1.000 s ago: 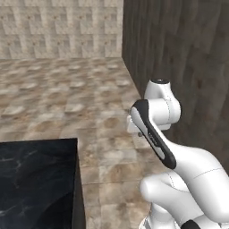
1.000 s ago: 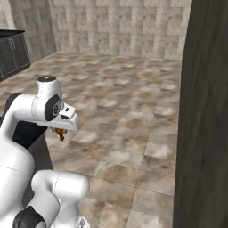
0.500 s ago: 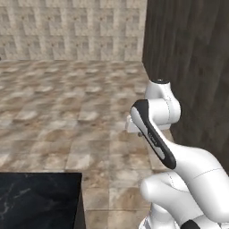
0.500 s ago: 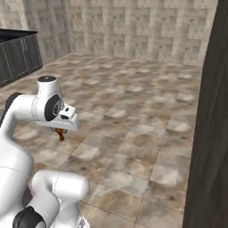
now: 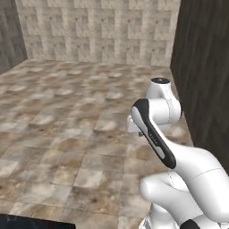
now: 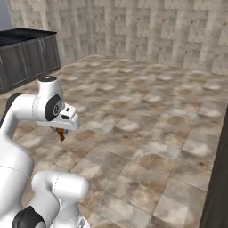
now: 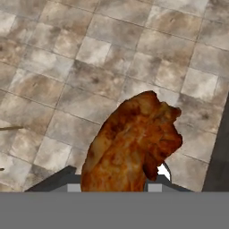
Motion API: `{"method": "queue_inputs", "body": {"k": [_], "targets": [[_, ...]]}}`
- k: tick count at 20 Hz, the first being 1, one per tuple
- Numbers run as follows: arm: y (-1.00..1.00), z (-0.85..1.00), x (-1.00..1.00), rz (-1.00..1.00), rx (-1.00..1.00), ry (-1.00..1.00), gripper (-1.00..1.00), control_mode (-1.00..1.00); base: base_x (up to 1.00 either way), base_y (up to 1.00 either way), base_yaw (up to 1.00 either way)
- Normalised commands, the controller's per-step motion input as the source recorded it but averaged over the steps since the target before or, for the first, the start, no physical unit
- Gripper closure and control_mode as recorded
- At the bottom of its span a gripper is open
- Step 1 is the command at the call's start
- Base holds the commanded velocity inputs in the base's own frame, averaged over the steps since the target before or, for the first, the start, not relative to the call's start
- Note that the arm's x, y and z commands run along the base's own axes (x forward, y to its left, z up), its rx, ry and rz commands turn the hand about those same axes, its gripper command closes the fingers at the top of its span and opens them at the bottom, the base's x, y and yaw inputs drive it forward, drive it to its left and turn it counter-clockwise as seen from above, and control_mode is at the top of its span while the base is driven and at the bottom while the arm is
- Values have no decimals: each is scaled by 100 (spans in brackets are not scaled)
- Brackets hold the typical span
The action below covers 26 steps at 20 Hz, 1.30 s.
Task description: Take the chicken drumsticks from the pan and place one on each plate on the dining counter.
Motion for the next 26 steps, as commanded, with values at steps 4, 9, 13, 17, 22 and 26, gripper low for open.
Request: {"method": "queue_inputs", "body": {"k": [4,9,13,17,22,26], "targets": [[0,0,0,0,0,0,100,100,86,-25,36],[0,0,0,0,0,0,100,100,83,-19,45],[0,0,0,0,0,0,100,100,81,-13,55],[0,0,0,0,0,0,100,100,79,-12,58],[0,0,0,0,0,0,100,100,71,-10,67],[0,0,0,0,0,0,100,100,79,-12,58]]}}
